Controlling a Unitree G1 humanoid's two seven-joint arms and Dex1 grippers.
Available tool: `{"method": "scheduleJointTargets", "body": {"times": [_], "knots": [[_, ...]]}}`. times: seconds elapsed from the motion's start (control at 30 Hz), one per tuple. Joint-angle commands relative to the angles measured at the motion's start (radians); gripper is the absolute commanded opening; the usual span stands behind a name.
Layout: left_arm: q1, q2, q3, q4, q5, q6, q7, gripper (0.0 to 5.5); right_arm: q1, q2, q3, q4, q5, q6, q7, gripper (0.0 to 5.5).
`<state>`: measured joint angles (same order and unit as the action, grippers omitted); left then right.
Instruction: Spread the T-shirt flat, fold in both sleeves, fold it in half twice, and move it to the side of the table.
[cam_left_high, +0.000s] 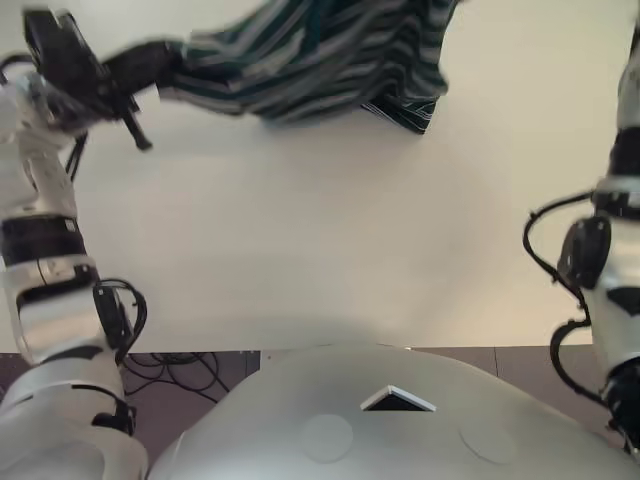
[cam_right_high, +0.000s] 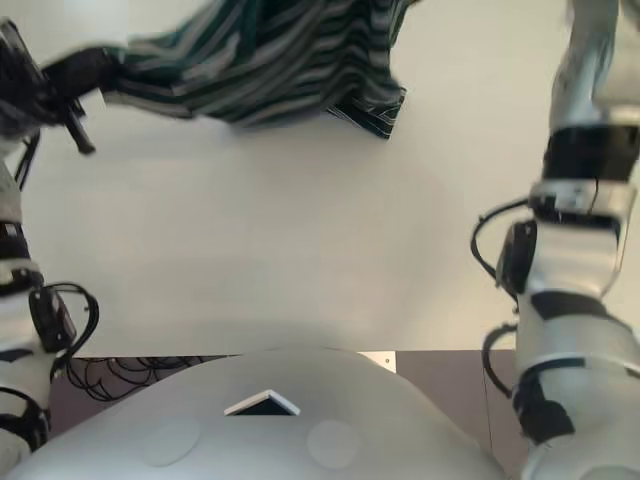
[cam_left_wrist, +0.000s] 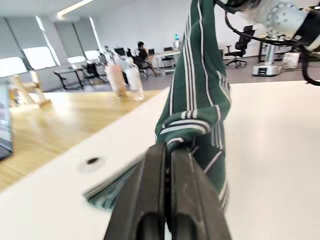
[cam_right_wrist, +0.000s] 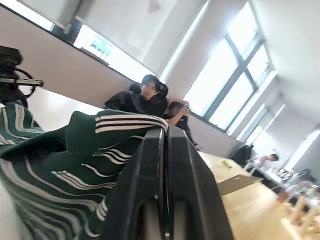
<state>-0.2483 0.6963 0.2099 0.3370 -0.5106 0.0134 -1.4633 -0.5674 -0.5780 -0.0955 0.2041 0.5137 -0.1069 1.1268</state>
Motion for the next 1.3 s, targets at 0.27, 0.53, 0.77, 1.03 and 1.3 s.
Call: {"method": "scheduleJointTargets", "body": {"times": [0.27,0.53,0.77,1.03,1.3], "knots": [[0.449,0.222,-0.218,-0.096,0.295,-0.132,-0.105,0.0,0.816,-0.338,0.174,-0.407,-0.044,0.223,0.331,0.01],[0.492,0.281,-0.225,-0.157,0.259,0.009,-0.058,0.2,0.904,-0.302,0.187,-0.478,-0.029,0.3,0.284,0.0],[0.578,0.416,-0.088,-0.356,-0.102,0.33,-0.15,1.3,0.938,-0.28,0.184,-0.577,0.06,0.383,0.258,0.97],[0.545,0.435,-0.036,-0.338,-0.188,0.316,-0.15,1.95,0.943,-0.325,0.144,-0.624,0.138,0.443,0.331,2.47],[0.19,0.098,-0.128,-0.231,-0.009,0.188,0.209,1.95,0.663,-0.102,0.171,-0.324,-0.204,0.133,0.002,2.66]]}}
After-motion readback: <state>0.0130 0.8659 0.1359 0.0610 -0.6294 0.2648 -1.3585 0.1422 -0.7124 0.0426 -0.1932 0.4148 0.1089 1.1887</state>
